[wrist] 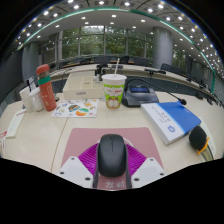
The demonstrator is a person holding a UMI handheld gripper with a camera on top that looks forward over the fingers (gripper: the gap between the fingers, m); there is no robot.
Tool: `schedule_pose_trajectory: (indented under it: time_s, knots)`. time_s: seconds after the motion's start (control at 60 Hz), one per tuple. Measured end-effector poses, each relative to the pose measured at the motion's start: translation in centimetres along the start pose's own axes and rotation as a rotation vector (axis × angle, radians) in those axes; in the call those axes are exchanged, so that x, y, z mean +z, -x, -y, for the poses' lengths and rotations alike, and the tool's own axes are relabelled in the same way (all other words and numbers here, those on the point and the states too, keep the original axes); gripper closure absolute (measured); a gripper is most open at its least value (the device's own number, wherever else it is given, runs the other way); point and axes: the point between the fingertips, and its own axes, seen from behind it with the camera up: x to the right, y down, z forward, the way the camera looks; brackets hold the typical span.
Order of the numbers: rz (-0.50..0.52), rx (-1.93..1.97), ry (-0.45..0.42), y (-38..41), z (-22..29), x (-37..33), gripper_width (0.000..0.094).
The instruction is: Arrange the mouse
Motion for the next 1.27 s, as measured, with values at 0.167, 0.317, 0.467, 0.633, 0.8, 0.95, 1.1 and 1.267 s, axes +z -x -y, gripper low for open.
schedule_pose_trajectory:
  time_s: [0.167,0.317,0.467,0.633,0.8,0.95,1.1,1.267]
  knots:
    - [0.016,0.036,0.054,-0.2,-2.1,0.7,0.0430]
    - [0.011,0.039,0.063,-0.6,-1.7,-2.7,0.0097]
    - [-0.002,0.025,0.018,-0.5,-0.2,-10.3,0.0073]
    - [0.021,0.020,-0.013,0.3,-0.8,-20.4,0.0073]
    - [0.031,-0.014,-0.051,0.7,-3.1,-29.6,0.0075]
    - [0.043,-0.034,-0.072,0.9,-4.6,-35.5,0.0078]
    - [0.052,-0.035,-0.082,1.0,-5.4,-38.9,0.0078]
    - [0.062,-0.044,-0.097,1.5,-5.4,-40.6,0.0081]
